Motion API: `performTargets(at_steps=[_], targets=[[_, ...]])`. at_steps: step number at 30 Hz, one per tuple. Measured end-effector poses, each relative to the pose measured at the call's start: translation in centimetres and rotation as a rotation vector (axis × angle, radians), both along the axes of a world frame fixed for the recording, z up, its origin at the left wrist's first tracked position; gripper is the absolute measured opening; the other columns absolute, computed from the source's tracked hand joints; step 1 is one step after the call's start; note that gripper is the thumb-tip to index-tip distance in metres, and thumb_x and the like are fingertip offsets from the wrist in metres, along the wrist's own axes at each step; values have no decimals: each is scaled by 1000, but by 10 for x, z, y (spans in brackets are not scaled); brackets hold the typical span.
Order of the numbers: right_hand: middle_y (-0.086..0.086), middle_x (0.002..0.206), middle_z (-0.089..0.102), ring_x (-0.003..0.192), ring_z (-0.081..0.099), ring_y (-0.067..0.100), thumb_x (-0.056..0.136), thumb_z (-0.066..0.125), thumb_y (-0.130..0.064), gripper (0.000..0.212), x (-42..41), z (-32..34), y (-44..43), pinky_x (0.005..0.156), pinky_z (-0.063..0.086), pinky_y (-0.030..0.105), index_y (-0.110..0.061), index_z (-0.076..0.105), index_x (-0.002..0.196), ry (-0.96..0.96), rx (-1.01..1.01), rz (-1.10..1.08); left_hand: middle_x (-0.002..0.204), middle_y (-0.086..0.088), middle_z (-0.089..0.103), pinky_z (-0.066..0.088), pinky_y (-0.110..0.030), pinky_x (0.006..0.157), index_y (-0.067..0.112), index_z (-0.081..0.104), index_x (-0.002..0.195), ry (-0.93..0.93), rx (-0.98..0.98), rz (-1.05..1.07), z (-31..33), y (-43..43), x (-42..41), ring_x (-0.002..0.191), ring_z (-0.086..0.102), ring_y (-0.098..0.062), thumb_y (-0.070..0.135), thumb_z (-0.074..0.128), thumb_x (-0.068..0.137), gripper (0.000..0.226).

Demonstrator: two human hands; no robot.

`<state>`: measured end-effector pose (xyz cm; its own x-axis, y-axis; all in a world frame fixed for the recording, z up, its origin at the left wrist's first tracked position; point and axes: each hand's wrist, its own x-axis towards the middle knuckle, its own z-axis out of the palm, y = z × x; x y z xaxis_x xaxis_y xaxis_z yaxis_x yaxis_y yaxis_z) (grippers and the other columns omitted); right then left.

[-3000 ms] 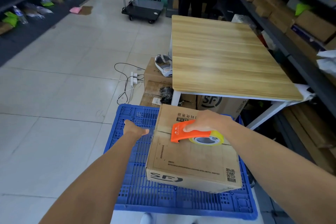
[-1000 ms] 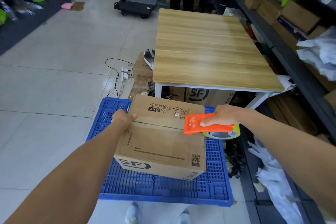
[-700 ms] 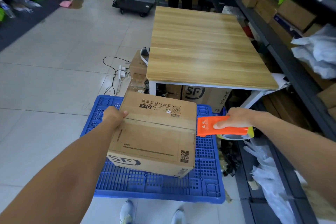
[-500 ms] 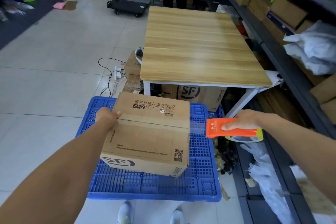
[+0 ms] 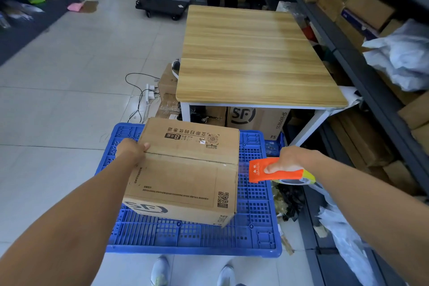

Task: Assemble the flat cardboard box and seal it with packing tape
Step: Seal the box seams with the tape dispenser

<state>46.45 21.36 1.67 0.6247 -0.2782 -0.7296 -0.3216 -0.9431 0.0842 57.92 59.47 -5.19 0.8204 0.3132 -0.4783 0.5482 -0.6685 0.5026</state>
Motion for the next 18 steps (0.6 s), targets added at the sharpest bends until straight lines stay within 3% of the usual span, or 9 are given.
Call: performTargets(at_steps=[3,6,13,18], targets=[[4,112,56,92,51,23,75,53,-74,80,5,-7,12,83,46,32,-12,49,125,-10,-14,41,64,-7,44,34,-28,51,8,40,64,6,-1,3,1,-1,0,55,41,-18,32,63,89,42],[6,132,53,101,54,24,75,54,-73,86,12,-9,23,88,47,34,-11,48,134,-12,-21,85,65,-6,41,35,-30,55,9,37,65,0,-13,34,1,-2,-2,55,39,-18,33,64,88,44],[6,136,51,114,54,26,76,55,-71,85,22,-8,30,93,48,35,-11,46,136,0,-31,123,64,-6,42,32,-28,50,9,37,65,13,-49,54,1,3,-2,55,40,-18,36,67,86,46],[6,130,56,106,56,25,77,54,-71,79,25,-8,40,92,49,37,-11,54,128,14,-59,152,65,-6,43,33,-27,48,9,38,65,2,-48,64,0,2,-1,55,41,-18,35,67,86,44]])
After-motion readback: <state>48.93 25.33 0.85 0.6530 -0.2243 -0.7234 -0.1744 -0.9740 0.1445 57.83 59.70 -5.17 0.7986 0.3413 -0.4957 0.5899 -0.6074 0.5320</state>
